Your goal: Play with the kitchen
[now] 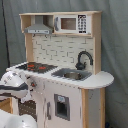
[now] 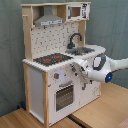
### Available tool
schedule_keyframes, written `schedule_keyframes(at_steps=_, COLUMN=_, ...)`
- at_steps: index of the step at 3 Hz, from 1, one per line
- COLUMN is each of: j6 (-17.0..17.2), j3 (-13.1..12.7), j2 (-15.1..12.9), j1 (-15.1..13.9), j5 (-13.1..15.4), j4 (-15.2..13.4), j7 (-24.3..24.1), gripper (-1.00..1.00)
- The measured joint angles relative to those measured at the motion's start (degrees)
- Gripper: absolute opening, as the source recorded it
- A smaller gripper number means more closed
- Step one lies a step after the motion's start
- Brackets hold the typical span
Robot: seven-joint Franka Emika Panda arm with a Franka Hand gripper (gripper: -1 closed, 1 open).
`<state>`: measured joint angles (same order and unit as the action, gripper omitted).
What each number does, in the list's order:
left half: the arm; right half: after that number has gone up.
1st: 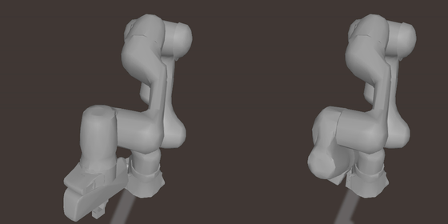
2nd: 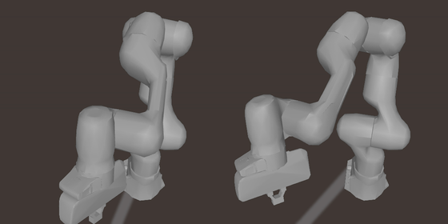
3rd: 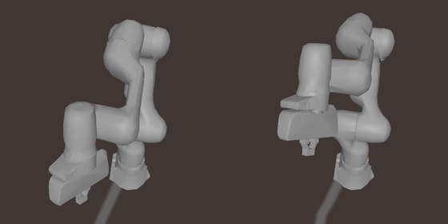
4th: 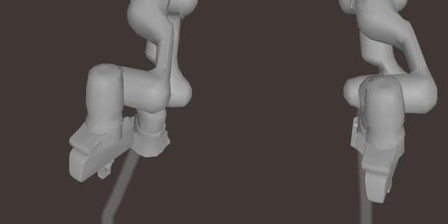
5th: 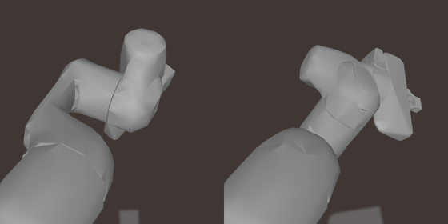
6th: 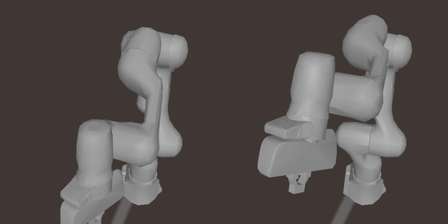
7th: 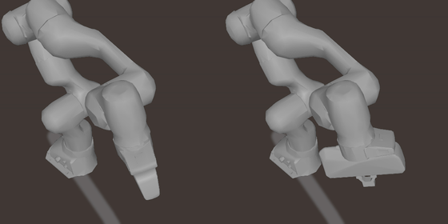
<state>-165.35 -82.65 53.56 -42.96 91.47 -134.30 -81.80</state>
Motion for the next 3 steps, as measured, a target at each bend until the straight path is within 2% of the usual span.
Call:
schedule_keyframes(at_steps=1, j6=5.2, j3=-0.2, j2=0.1, j1=2.3, j5=0.0, j4=1.0, j7=-0.3, gripper=1.0)
schedule_keyframes(at_steps=2, j6=9.8, j3=-3.0, j2=0.1, j1=3.8, j5=-0.1, j4=-1.8, j7=1.0, gripper=1.0)
schedule_keyframes(at_steps=3, j6=13.5, j3=-3.5, j2=0.1, j1=6.7, j5=-0.2, j4=-4.2, j7=3.2, gripper=1.0)
